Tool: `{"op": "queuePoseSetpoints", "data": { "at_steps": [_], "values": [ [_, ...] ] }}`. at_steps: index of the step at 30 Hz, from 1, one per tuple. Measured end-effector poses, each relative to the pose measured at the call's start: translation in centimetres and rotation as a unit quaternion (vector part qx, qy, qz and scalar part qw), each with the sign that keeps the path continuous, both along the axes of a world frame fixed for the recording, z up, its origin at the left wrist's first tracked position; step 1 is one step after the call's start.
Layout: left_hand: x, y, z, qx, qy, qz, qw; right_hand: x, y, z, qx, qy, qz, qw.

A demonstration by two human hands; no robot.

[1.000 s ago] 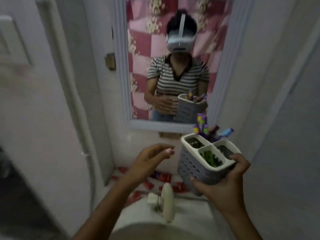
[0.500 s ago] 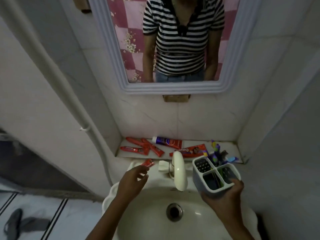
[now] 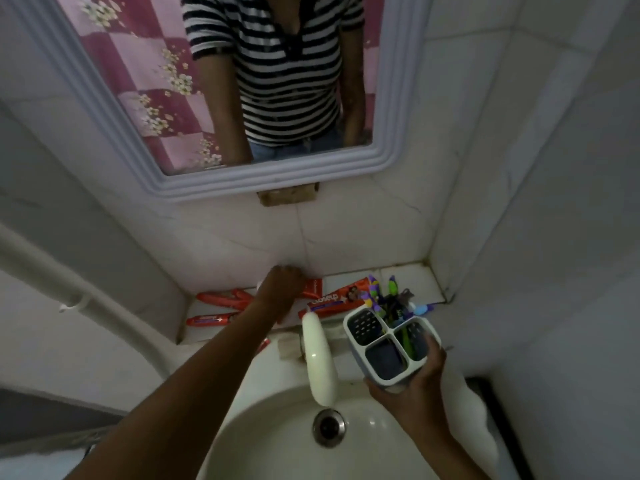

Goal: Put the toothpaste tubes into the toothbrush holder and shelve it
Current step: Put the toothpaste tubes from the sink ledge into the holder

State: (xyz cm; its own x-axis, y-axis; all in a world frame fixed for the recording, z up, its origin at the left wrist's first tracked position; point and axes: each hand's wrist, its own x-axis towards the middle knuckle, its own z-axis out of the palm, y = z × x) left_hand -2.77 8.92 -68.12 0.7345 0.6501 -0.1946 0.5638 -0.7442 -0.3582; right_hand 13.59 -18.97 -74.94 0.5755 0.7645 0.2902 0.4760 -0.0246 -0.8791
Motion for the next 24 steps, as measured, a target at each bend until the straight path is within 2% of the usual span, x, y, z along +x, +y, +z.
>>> {"op": "queuePoseSetpoints", "data": {
  "at_steps": [4,7,9,12,14,17,20,22,24],
  "values": [
    [1.7,0.8,-0.1,-0.002,0.069,-0.037,0.997,-0.2,0.4,-0.5,-0.004,-0.007,-0.014,1.0],
    [2.8,0.0,1.4,0.009,0.071,-0.037,0.997,-0.4,0.6,-0.7,-0.005,0.001,-0.023,1.0],
    [3.2,-0.4,1.9,-0.01,0.02,-0.035,0.999,-0.4,0.5,-0.8,-0.001,0.002,-0.023,1.0],
    [2.4,-0.3,2.8,-0.036,-0.151,-0.024,0.988,-0.4,0.6,-0.7,0.002,0.013,-0.025,1.0],
    [1.9,-0.2,4.1,-0.046,-0.231,0.025,0.972,-0.3,0.6,-0.5,0.002,0.017,-0.026,1.0],
    [0.8,-1.6,8.5,-0.1,-0.357,0.114,0.922,-0.6,0.6,0.4,0.013,0.026,-0.022,0.999],
    [0.2,-5.2,13.9,-0.186,-0.528,0.118,0.82,-0.7,0.6,0.7,0.023,0.023,-0.016,0.999],
    [0.6,-7.4,15.8,-0.295,-0.574,0.121,0.754,-0.8,0.7,0.7,0.022,0.014,-0.018,1.0],
    [1.5,-8.9,16.2,-0.381,-0.55,0.122,0.733,-0.9,0.7,0.9,0.026,0.011,-0.021,0.999]
  ]
}}
